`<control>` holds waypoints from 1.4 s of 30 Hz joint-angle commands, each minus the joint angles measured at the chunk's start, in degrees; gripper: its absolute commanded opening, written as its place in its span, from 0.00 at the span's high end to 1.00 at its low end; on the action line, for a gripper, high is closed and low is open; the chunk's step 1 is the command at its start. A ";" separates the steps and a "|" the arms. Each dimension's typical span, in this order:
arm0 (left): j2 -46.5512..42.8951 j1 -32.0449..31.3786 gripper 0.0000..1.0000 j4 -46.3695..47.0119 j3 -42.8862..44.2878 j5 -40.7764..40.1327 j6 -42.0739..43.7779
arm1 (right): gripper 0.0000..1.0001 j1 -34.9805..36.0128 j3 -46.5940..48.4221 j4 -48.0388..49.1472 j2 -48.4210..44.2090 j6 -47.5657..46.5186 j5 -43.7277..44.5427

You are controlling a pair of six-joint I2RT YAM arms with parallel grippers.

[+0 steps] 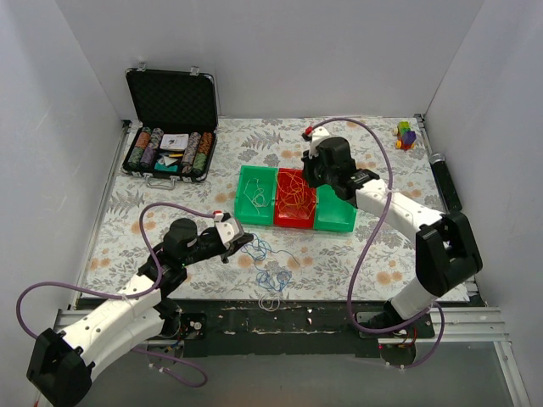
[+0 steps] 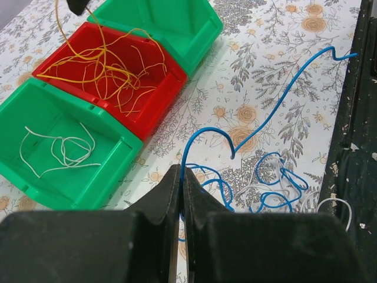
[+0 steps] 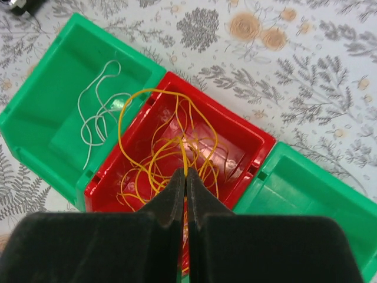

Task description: Untangle the cables

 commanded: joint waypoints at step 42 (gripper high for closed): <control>2.19 1.10 1.00 0.54 12.01 2.73 -5.27 | 0.28 16.66 2.89 -4.75 -15.75 0.78 -35.82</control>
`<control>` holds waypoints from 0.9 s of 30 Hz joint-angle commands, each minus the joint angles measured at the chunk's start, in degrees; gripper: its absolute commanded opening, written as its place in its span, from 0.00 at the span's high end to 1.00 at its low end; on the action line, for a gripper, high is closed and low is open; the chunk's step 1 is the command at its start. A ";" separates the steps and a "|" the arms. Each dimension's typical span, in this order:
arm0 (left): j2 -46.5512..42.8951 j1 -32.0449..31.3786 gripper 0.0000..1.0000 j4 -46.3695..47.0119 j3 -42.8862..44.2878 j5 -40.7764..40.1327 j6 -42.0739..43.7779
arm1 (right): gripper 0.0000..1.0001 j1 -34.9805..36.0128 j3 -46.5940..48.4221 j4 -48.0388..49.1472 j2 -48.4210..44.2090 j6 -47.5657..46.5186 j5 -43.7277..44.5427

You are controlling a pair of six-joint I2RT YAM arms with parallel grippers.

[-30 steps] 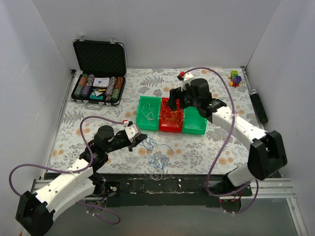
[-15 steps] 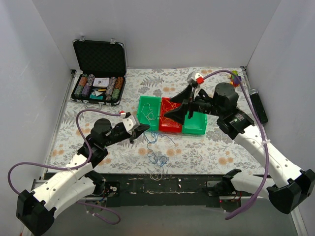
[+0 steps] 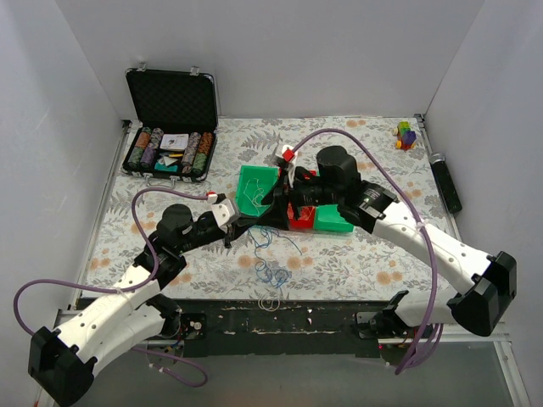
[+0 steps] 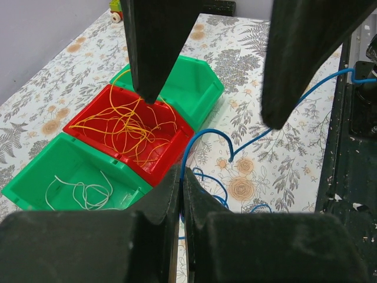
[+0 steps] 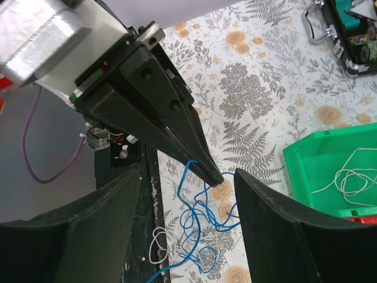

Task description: Untangle the cables

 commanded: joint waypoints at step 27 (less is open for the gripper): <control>-2.06 0.46 0.35 1.47 -2.79 2.94 -4.78 | 0.99 2.35 20.04 -5.34 -1.54 -2.38 16.30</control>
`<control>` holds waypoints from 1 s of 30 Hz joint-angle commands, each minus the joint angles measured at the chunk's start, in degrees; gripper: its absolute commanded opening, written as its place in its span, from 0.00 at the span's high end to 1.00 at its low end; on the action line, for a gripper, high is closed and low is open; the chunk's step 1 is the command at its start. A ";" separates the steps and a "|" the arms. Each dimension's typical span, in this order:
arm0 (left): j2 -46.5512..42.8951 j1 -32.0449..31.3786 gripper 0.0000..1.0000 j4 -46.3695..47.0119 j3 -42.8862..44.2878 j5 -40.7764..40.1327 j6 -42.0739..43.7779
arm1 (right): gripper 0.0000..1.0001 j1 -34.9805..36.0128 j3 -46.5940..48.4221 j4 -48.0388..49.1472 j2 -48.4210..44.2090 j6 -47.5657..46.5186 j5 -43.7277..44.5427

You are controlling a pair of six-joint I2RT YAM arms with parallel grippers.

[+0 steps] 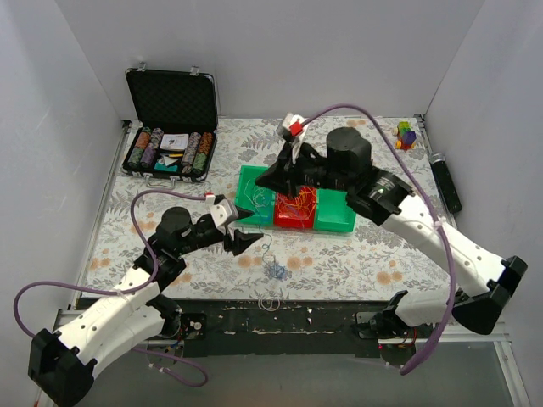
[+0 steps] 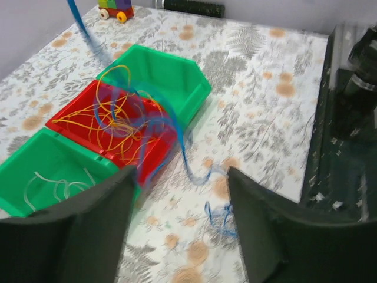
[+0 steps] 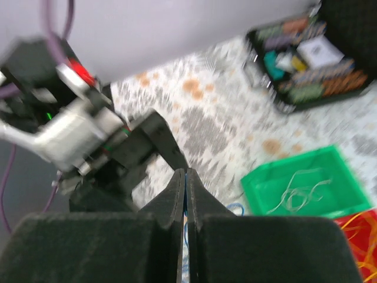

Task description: Untangle the cables

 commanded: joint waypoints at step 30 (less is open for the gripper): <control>3.87 -0.02 0.37 14.88 -1.33 2.03 -11.46 | 0.99 0.25 17.28 -2.10 -3.74 0.50 -1.40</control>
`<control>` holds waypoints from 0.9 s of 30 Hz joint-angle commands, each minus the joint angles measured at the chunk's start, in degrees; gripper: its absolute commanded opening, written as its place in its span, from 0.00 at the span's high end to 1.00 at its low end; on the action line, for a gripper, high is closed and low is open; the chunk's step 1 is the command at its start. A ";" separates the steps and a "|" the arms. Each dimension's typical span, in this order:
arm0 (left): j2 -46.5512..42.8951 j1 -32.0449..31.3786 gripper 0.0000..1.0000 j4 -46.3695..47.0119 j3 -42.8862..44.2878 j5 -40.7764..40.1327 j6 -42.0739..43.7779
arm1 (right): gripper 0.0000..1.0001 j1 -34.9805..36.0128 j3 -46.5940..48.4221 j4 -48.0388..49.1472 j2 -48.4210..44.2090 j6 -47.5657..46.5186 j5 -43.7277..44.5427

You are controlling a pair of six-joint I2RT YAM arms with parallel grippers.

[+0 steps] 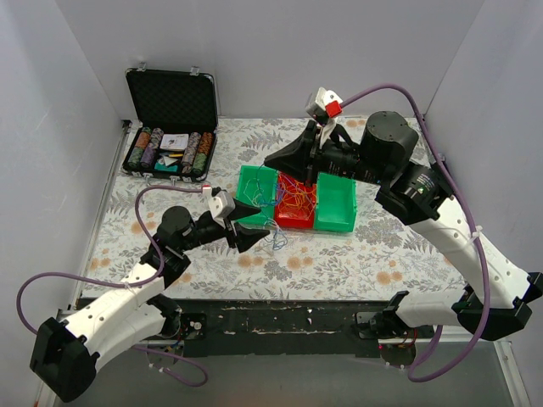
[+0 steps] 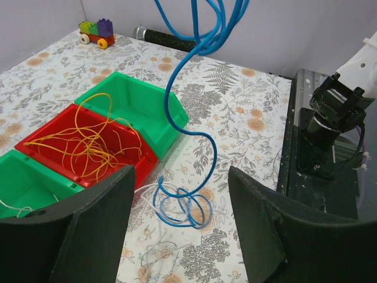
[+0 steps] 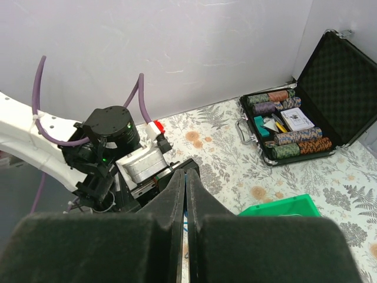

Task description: Untangle the cables

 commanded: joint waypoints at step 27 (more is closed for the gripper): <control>-4.17 -1.69 1.00 -11.91 -10.45 -3.38 22.14 | 0.99 -4.61 15.58 -5.29 1.80 -6.60 16.63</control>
